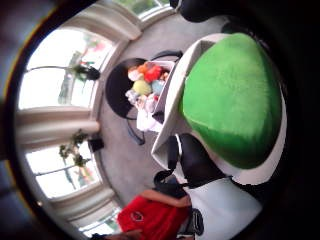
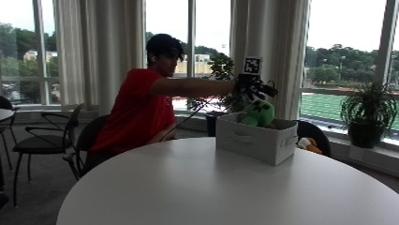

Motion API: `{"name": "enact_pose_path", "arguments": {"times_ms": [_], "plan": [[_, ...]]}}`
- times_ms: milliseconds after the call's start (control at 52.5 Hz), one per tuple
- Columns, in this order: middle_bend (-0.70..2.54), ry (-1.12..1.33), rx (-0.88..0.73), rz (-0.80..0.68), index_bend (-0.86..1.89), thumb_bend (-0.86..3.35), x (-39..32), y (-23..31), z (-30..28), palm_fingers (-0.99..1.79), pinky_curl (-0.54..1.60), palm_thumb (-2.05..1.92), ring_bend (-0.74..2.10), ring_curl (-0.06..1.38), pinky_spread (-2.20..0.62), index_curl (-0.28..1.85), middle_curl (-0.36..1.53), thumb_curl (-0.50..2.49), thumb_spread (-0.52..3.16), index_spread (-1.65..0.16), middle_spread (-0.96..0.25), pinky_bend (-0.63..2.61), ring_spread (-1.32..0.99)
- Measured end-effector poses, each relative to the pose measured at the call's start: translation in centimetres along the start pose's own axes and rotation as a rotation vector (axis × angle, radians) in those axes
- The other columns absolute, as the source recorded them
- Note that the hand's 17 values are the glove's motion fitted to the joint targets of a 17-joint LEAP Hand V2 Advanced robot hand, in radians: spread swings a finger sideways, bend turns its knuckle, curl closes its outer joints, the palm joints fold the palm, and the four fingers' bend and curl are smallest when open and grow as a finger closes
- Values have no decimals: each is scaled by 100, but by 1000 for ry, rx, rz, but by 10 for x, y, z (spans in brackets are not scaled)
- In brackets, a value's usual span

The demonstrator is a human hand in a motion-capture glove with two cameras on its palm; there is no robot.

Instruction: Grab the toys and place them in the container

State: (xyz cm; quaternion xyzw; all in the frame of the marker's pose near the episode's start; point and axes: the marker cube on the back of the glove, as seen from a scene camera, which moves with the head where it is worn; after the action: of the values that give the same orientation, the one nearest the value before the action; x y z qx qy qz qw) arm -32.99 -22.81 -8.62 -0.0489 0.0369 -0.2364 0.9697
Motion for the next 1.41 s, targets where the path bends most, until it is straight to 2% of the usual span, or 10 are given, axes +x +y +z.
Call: {"name": "enact_pose_path", "arguments": {"times_ms": [95, 190, 267, 343, 381, 438, 628, 914, 1237, 1409], "plan": [[17, -78, 2, 6, 10, -9, 3, 7, 2, -13, 41, 24, 51, 42, -6, 44, 54, 66, 100, -44, -29, 126, -25], [15, 2, 30, 64, 13, -7, 29, 16, 7, -16, 38, 12, 38, 36, 1, 40, 49, 59, 106, -42, -21, 126, -15], [15, 6, 41, -68, 14, -5, 47, 40, 11, -14, 37, 6, 34, 33, 4, 38, 47, 54, 108, -41, -16, 123, -9], [16, 23, 59, -86, 15, -5, 72, 67, 17, -13, 36, 2, 31, 32, 7, 37, 45, 50, 109, -41, -14, 121, -5], [16, 38, 62, -44, 15, -4, 85, 80, 21, -13, 36, 1, 30, 32, 8, 36, 44, 48, 110, -41, -13, 119, -4], [16, 57, 39, 156, 15, -4, 116, 98, 30, -12, 35, -1, 28, 32, 9, 36, 43, 46, 110, -40, -11, 117, -3], [14, -9, 5, 364, 16, -4, 208, 170, 52, -15, 32, -3, 21, 30, 11, 34, 38, 41, 110, -40, -10, 110, 0], [14, -90, -2, 499, 16, -4, 290, 260, 99, -15, 31, -3, 17, 29, 12, 32, 32, 35, 110, -40, -9, 103, 1], [14, -159, 55, 558, 17, -4, 329, 327, 115, -14, 30, -3, 17, 26, 12, 32, 28, 32, 110, -41, -9, 98, 0], [14, -193, 85, 576, 18, -3, 334, 339, 118, -12, 30, -2, 16, 25, 12, 33, 27, 31, 110, -41, -9, 97, 0]]}}
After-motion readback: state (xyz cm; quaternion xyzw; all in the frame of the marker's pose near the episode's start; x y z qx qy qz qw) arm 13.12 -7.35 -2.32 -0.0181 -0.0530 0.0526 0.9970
